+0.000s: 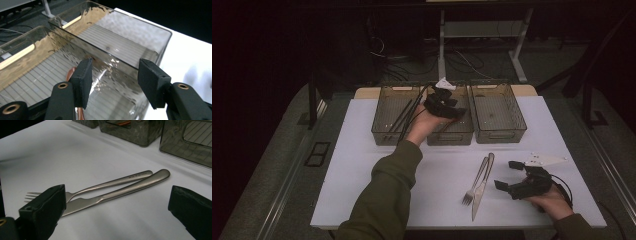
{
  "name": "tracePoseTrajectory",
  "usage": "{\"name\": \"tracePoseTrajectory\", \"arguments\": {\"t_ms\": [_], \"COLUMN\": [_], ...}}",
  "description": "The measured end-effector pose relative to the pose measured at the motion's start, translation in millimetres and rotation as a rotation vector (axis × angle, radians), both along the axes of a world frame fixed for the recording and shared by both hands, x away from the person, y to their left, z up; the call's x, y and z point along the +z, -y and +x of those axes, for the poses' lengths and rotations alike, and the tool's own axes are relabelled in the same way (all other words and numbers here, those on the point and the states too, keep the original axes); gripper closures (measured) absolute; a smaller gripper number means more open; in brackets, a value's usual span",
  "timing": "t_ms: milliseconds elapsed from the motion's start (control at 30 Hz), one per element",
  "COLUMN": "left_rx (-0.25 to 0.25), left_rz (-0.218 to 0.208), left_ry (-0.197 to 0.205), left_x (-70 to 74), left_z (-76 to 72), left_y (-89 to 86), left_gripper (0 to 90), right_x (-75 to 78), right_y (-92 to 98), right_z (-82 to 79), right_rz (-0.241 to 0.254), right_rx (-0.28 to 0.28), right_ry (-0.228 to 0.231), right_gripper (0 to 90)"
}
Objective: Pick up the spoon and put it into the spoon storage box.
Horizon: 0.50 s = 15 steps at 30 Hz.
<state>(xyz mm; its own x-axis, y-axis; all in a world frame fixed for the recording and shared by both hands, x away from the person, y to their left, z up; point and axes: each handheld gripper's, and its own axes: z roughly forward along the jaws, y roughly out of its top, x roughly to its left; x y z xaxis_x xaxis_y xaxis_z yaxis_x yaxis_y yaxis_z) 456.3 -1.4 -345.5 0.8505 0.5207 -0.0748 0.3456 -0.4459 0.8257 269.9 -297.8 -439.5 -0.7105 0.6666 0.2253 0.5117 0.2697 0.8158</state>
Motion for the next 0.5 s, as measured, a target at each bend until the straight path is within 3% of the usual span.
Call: {"name": "tracePoseTrajectory", "arguments": {"t_ms": [333, 500], "left_rx": [-0.032, -0.019], "left_rz": [-0.001, 0.001], "left_ry": [0.018, 0.024], "left_x": [-3.0, -6.5], "left_z": [-29.1, -45.7], "left_y": [-20.4, -33.5], "left_gripper": [39.6, 35.9], "right_x": [0.0, -0.4], "right_y": [0.9, 0.4], "right_z": [-1.7, -2.3], "right_rz": [-0.006, -0.014], "right_rx": [-0.004, -0.005], "right_ry": [0.001, 0.002], "right_gripper": [1.0, 1.0]}}
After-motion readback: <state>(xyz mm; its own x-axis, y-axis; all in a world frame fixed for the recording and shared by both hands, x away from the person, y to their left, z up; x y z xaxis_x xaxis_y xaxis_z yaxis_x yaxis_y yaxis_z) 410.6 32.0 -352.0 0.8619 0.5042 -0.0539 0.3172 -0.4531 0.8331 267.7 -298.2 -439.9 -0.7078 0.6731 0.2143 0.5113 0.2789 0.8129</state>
